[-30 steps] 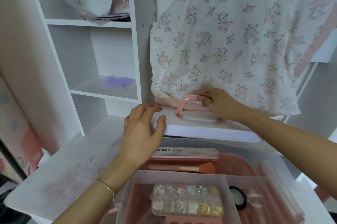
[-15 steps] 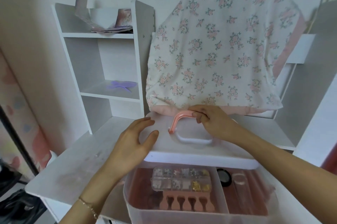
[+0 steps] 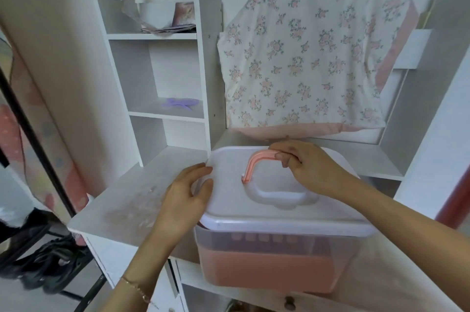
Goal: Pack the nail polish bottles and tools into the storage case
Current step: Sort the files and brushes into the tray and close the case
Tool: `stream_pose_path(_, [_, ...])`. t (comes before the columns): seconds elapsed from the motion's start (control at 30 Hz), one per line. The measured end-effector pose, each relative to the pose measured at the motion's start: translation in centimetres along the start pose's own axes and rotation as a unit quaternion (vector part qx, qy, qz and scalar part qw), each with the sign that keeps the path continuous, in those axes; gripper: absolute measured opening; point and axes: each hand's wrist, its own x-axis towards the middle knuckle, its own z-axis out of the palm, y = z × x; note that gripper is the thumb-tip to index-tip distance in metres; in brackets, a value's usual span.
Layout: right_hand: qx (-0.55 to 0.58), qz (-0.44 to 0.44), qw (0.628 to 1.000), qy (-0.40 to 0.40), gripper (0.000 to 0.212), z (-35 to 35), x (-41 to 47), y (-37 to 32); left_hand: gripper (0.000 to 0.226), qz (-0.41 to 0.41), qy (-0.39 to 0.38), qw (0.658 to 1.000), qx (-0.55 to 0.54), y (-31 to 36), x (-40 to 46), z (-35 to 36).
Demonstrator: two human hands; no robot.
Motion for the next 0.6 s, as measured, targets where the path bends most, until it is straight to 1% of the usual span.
stream_pose_path(0.1, [-0.019,-0.014,1.000,-0.019,0.026,-0.2,-0.6,-0.2,0.031,-0.034,-0.004,0.999,-0.030,-0.3,-0.5,-0.1])
stream_pose_path(0.23, [-0.015,-0.020,0.999,-0.024,0.028,-0.3,-0.8,-0.3,0.035,-0.052,-0.011,0.997,-0.062,-0.4,-0.9,-0.2])
stream_pose_path(0.37, [-0.015,-0.018,1.000,-0.021,0.028,-0.2,-0.5,-0.8,0.032,-0.057,-0.001,0.995,-0.077,-0.5,-0.8,-0.4])
stream_pose_path(0.53, [-0.012,-0.028,0.999,-0.024,0.027,0.1,-0.4,-1.1,0.022,-0.063,0.002,0.992,-0.109,-0.9,-0.8,-0.7])
stream_pose_path(0.6, [-0.018,-0.030,0.999,-0.027,0.026,0.2,-0.6,-1.0,0.022,-0.065,0.002,0.990,-0.126,-1.1,-0.9,-0.6])
